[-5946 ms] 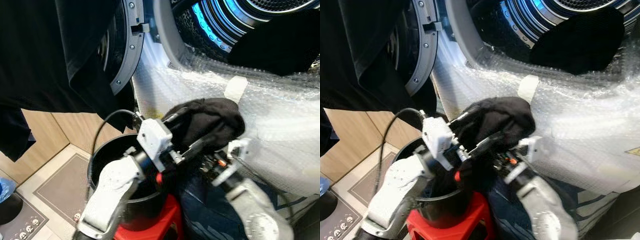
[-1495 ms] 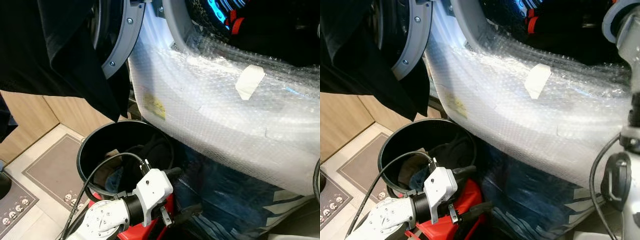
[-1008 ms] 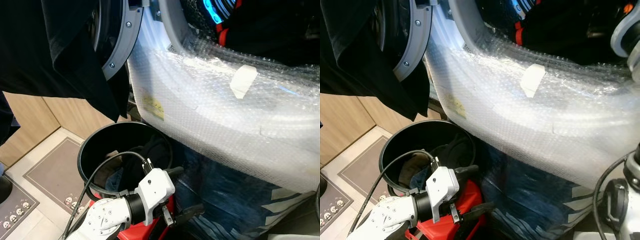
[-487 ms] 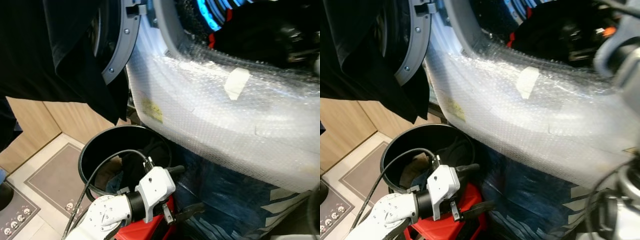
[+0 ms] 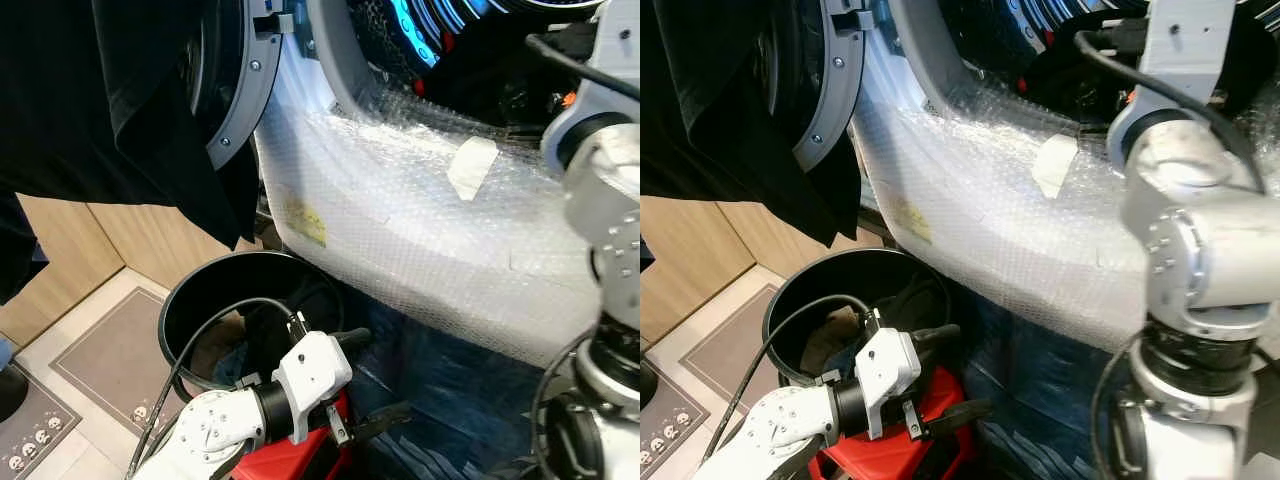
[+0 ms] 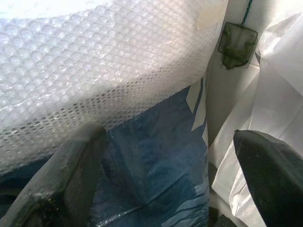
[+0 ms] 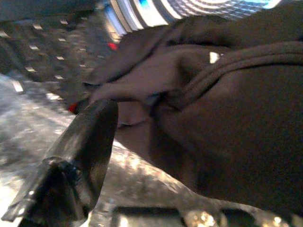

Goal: Clothes washing

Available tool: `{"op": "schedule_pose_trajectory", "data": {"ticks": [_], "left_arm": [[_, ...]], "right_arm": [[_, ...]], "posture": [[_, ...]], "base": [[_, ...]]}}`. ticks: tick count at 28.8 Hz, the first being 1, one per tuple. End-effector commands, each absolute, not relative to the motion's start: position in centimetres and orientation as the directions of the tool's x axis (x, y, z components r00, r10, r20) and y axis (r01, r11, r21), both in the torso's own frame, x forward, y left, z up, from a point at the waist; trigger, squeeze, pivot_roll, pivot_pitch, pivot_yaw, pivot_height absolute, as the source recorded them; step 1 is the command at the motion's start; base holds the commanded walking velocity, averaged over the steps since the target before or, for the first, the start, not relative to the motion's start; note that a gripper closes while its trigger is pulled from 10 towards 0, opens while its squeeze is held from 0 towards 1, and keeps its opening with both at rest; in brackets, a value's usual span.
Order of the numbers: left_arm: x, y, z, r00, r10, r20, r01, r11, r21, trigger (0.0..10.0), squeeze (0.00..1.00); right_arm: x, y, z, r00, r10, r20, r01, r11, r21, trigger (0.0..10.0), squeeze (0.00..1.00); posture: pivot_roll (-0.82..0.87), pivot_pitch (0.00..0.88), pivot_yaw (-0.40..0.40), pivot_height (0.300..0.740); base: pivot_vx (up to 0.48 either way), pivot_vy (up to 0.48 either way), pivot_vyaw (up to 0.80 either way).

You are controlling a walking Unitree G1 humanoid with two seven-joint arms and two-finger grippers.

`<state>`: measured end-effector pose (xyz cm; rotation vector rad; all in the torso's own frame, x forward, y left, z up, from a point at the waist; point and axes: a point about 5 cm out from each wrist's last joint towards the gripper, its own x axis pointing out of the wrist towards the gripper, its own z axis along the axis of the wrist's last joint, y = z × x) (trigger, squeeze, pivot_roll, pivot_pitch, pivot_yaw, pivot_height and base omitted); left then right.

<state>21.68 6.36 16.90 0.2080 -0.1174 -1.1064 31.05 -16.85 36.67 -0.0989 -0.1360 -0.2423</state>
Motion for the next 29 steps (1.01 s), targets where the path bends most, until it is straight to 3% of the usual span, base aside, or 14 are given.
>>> {"op": "schedule_pose_trajectory", "data": {"ticks": [1,8,19,29], "left_arm": [[21.6,6.5,16.8,0.454,-0.891,-0.02,0.869,0.438,0.232,10.0,0.0],[21.8,6.5,16.9,0.46,-0.888,-0.014,0.865,0.444,0.233,10.0,0.0],[21.7,6.4,16.9,0.459,-0.888,-0.01,0.865,0.444,0.231,10.0,0.0],[21.7,6.5,16.9,0.454,-0.891,-0.015,0.868,0.439,0.233,10.0,0.0]], "right_arm": [[30.4,-16.8,36.9,0.936,-0.301,0.182,0.315,0.948,-0.049,10.0,0.0],[29.8,-15.9,35.5,0.9,-0.402,0.167,0.406,0.914,0.013,10.0,0.0],[28.2,-14.6,34.7,0.919,-0.334,0.209,0.32,0.942,0.097,10.0,0.0],[26.9,-13.9,34.1,0.941,-0.238,0.241,0.226,0.971,0.078,10.0,0.0]], "posture": [[-0.14,0.137,0.001,0.74],[-0.15,0.143,-0.003,0.74],[-0.16,0.148,0.001,0.74],[-0.16,0.157,0.007,0.74]], "base": [[0.0,0.0,0.0],[0.0,0.0,0.0],[0.0,0.0,0.0],[0.0,0.0,0.0]]}}
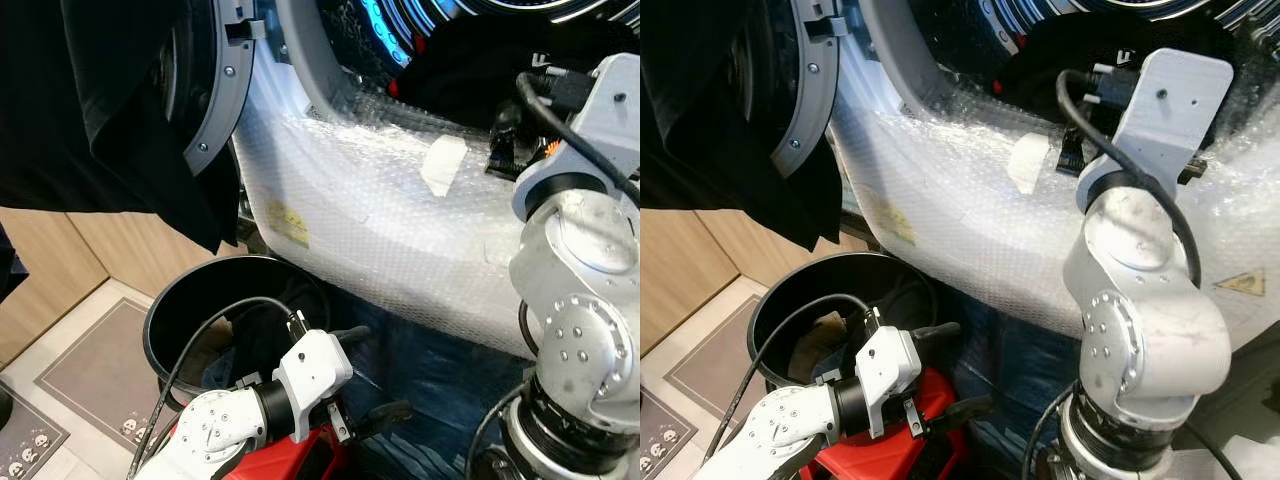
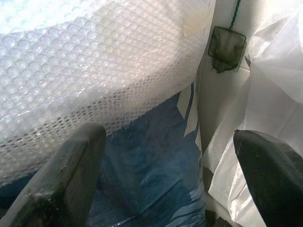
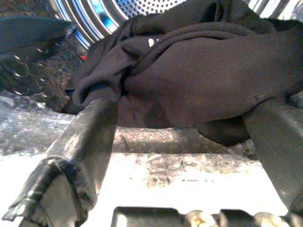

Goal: Clothes washing

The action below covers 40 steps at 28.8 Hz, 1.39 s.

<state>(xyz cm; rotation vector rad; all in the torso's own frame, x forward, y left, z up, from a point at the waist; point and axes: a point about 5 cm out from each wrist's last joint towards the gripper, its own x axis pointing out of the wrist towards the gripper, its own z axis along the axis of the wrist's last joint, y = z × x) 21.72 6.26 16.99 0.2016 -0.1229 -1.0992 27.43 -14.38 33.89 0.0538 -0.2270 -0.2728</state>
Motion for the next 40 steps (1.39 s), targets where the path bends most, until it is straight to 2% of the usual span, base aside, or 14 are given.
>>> {"op": "schedule_pose_trajectory", "data": {"ticks": [1,11,15,19,20,23,25,32,38,40], "left_arm": [[21.7,6.5,16.9,0.454,-0.891,-0.016,0.868,0.439,0.232,10.0,0.0],[21.8,6.8,16.9,0.462,-0.887,-0.02,0.862,0.444,0.243,10.0,0.0],[22.0,6.9,16.8,0.466,-0.885,-0.024,0.86,0.446,0.247,10.0,0.0],[22.0,7.0,16.7,0.468,-0.883,-0.03,0.859,0.447,0.25,10.0,0.0],[22.0,7.2,16.7,0.477,-0.878,-0.033,0.852,0.453,0.262,10.0,0.0],[22.1,7.3,16.7,0.488,-0.872,-0.031,0.843,0.462,0.276,10.0,0.0],[22.3,7.4,16.6,0.498,-0.867,-0.034,0.839,0.471,0.274,10.0,0.0],[22.4,7.7,16.5,0.511,-0.859,-0.04,0.827,0.478,0.296,10.0,0.0],[22.4,7.9,16.4,0.524,-0.851,-0.042,0.816,0.488,0.309,10.0,0.0],[22.4,7.9,16.4,0.525,-0.85,-0.043,0.816,0.489,0.307,10.0,0.0]], "right_arm": [[26.7,-13.9,34.1,0.943,-0.227,0.245,0.212,0.974,0.085,10.0,0.0],[25.2,-13.8,32.7,0.948,-0.022,0.317,-0.026,0.989,0.146,10.0,0.0],[24.6,-14.0,30.9,0.914,0.136,0.382,-0.23,0.95,0.211,10.0,0.0],[24.4,-14.4,30.0,0.894,0.164,0.417,-0.291,0.92,0.262,10.0,0.0],[24.2,-14.5,29.3,0.867,0.203,0.455,-0.387,0.849,0.36,10.0,0.0],[24.0,-14.7,28.6,0.838,0.232,0.494,-0.458,0.791,0.405,10.0,0.0],[23.9,-14.8,27.8,0.795,0.281,0.538,-0.551,0.706,0.445,10.0,0.0],[23.3,-14.7,26.6,0.701,0.423,0.575,-0.697,0.576,0.426,10.0,0.0],[22.6,-14.4,26.1,0.575,0.527,0.626,-0.818,0.39,0.423,10.0,0.0],[22.5,-14.4,26.0,0.563,0.536,0.628,-0.826,0.373,0.422,10.0,0.0]], "posture": [[-0.16,0.157,0.008,0.74],[-0.15,0.151,0.017,0.74],[-0.15,0.145,0.025,0.74],[-0.14,0.144,0.028,0.74],[-0.13,0.138,0.034,0.74],[-0.13,0.133,0.038,0.74],[-0.13,0.13,0.041,0.74],[-0.11,0.117,0.05,0.74],[-0.1,0.11,0.05,0.74],[-0.1,0.11,0.05,0.74]], "base": [[0.0,0.0,0.0],[0.0,0.0,0.0],[0.0,0.0,0.0],[0.0,0.0,0.0],[0.0,0.0,0.0],[0.0,0.0,0.0],[0.0,0.0,0.0],[0.0,0.0,0.0],[0.0,0.0,0.0],[0.0,0.0,0.0]]}}
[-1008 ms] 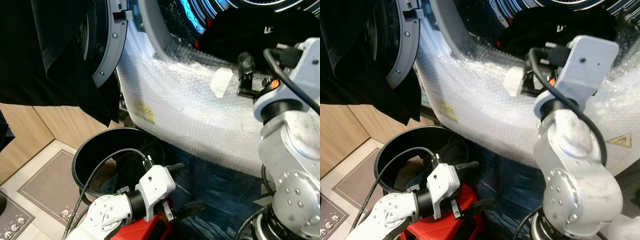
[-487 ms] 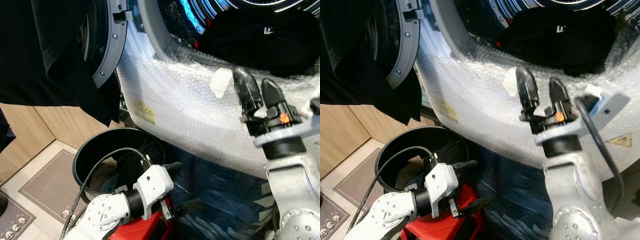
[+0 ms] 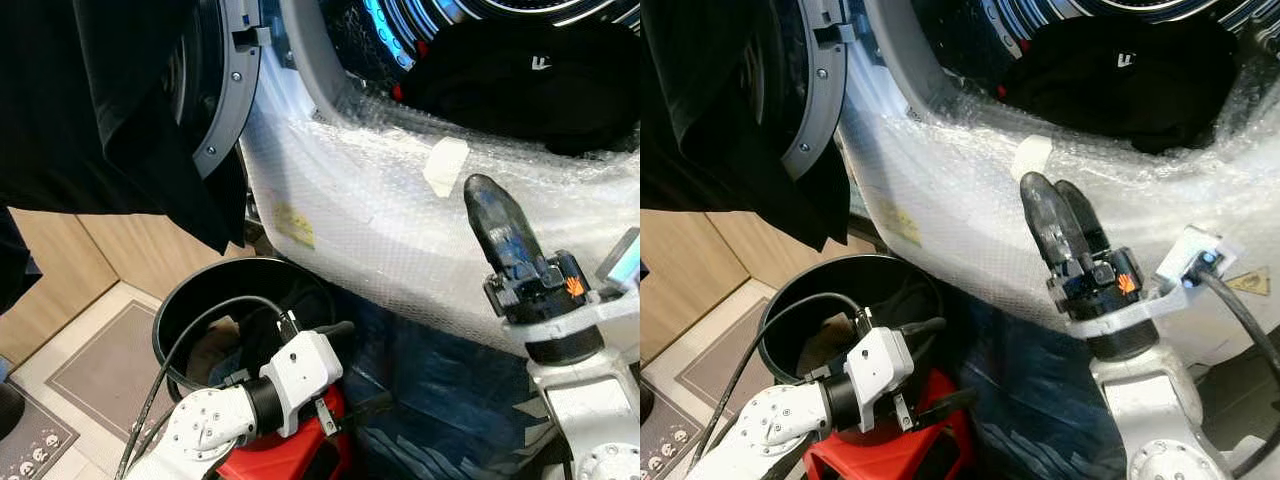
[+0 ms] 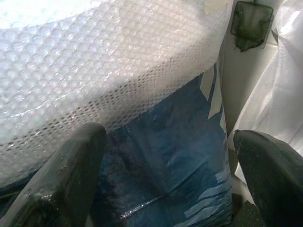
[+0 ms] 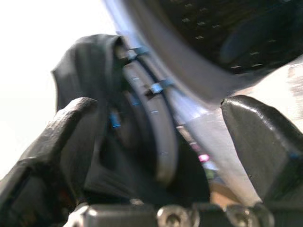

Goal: Clothes washing

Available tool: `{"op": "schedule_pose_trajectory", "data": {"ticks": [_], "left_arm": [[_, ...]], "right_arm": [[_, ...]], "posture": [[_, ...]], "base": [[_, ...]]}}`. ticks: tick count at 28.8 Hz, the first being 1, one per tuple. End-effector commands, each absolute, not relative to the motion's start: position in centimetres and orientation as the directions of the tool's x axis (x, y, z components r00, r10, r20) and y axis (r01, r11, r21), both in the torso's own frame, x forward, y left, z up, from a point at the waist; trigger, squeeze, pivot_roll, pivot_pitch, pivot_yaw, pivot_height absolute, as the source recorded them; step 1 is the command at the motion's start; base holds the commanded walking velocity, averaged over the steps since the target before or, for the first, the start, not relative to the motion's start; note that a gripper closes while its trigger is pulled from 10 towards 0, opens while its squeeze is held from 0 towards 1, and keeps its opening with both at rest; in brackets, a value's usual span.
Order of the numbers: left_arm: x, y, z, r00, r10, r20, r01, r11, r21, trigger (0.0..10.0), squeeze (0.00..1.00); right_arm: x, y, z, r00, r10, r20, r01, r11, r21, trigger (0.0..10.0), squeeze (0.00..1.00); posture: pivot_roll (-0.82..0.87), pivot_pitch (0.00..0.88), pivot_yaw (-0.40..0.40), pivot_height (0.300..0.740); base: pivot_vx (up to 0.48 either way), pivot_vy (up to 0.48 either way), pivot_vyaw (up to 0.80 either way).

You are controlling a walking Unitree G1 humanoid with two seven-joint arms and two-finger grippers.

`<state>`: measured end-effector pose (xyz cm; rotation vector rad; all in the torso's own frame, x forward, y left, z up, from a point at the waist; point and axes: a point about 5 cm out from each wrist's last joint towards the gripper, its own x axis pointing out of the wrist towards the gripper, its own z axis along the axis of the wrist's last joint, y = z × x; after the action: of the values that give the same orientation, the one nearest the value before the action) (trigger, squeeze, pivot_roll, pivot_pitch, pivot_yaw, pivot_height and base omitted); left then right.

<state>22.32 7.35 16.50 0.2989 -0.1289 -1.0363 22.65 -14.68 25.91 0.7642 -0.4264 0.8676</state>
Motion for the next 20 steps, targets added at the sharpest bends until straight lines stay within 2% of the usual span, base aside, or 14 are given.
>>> {"op": "schedule_pose_trajectory", "data": {"ticks": [1,4,9,16,20], "left_arm": [[22.4,8.0,16.3,0.532,-0.846,-0.046,0.812,0.494,0.312,10.0,0.0],[22.5,8.2,16.1,0.545,-0.837,-0.045,0.804,0.507,0.311,10.0,0.0],[22.8,9.1,15.6,0.587,-0.807,-0.054,0.777,0.544,0.317,10.0,0.0],[23.3,10.5,14.7,0.65,-0.757,-0.073,0.742,0.611,0.277,10.0,0.0],[23.7,11.9,14.2,0.706,-0.704,-0.081,0.695,0.666,0.271,10.0,0.0]], "right_arm": [[22.2,-14.2,25.5,0.534,0.588,0.607,-0.845,0.351,0.403,10.0,0.0],[21.8,-14.0,24.6,0.497,0.658,0.566,-0.864,0.317,0.391,10.0,0.0],[21.5,-14.4,22.2,0.48,0.744,0.465,-0.862,0.302,0.406,10.0,0.0],[21.6,-15.6,18.7,0.48,0.817,0.321,-0.84,0.321,0.438,10.0,0.0],[22.0,-16.7,16.6,0.51,0.827,0.237,-0.81,0.369,0.455,10.0,0.0]], "posture": [[-0.09,0.104,0.048,0.74],[-0.08,0.101,0.048,0.74],[-0.07,0.092,0.048,0.74],[-0.06,0.084,0.051,0.74],[-0.05,0.082,0.052,0.74]], "base": [[0.0,0.0,0.0],[0.0,0.0,0.0],[0.0,0.0,0.0],[0.0,0.0,0.0],[0.0,0.0,0.0]]}}
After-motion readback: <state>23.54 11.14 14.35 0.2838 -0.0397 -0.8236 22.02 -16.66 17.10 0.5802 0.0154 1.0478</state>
